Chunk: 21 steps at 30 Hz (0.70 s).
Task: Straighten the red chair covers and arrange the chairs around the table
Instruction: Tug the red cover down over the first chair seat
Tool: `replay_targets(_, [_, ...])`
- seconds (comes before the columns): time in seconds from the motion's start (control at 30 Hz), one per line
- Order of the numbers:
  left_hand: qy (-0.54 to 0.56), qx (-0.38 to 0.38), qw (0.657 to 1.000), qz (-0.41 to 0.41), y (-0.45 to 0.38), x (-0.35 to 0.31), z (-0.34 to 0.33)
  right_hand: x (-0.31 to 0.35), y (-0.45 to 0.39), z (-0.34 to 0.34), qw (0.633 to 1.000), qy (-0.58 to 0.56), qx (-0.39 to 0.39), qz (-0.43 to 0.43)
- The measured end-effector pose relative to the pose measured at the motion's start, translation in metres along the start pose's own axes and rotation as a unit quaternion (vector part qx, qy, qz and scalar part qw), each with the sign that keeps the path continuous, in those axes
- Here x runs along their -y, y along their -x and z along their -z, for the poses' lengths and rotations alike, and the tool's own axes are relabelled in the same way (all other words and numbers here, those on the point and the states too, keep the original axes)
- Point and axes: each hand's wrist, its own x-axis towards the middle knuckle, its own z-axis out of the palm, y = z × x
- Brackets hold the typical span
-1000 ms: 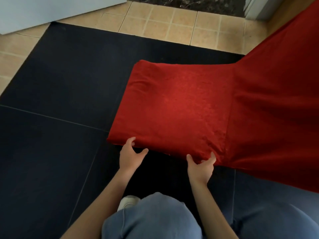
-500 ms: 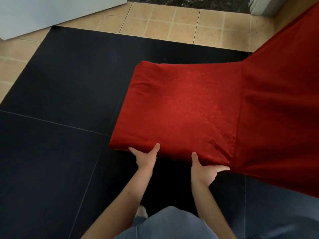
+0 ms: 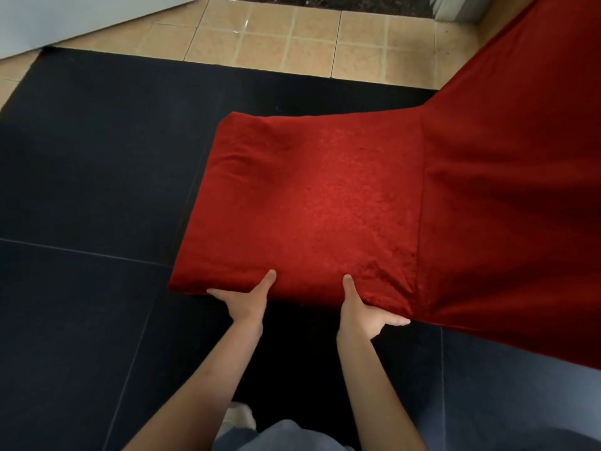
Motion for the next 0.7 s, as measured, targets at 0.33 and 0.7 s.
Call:
replay_targets(0.33, [0.055,0.023,0.998,0.005,-0.009,0.008,-0.003,-0.011,-0.003,-0.010,0.999,-0.019,-0.006,0.025])
replay_targets(0.7, [0.072,0.004,0.997,-0.009,-0.003,0.006,-0.007,-0.013,-0.001,-0.017,0.998,-0.040,-0.001,0.043])
